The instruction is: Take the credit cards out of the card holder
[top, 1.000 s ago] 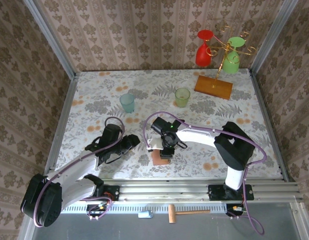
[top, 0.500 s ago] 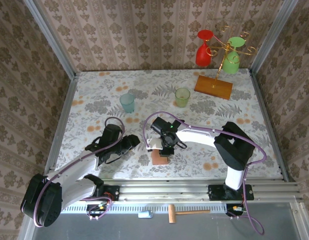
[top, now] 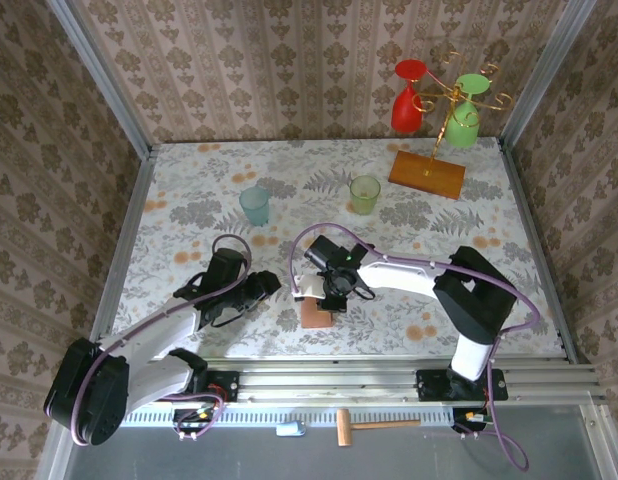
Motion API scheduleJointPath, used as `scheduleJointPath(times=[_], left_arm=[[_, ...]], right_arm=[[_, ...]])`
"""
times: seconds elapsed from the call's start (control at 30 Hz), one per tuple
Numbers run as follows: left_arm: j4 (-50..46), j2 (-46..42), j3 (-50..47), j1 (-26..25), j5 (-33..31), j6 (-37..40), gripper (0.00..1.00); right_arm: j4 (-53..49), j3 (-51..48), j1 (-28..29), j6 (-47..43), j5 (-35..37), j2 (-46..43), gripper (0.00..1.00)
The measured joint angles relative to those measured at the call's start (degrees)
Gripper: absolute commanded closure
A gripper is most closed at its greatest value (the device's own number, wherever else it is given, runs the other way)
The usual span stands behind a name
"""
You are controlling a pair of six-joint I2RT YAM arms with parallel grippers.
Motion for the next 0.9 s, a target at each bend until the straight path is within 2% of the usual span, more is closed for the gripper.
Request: scheduleJointPath(times=[0.27,0.33,0.4,0.57,0.73,0.9], left_arm=[[1.07,1.51,0.20,-0.42,0.00,-0.02,0.52],[1.09,2.03,0.46,-0.81,0.07,-0.02,0.52],[1.49,2.78,0.72,-0.90,0.17,-0.02,0.52],[2.25,5.35,1.81,-1.22,0.39,0.00,0.52],[2.47,7.17,3.28,-1.14,0.39,0.02,0.52],[3.54,7.58,3.69,0.31,0.70,0.63,0.51]], right_arm=[[4.90,-3.96,-0.07,2.12,-0.63,-3.04,0.82],[5.81,-4.92,-0.24,2.89,-0.83,-4.11,0.75],[6.78,-6.10,-0.50,3.76,-0.92,-5.49,0.63],[8.00,-8.44,-0.76,6.97,-1.01,-9.27,0.47],[9.18,-8.96,-0.59,16.22,2.32,-12.22,0.46],[9.42,-8.92,0.26,33.73,8.66,-13.57,0.48]])
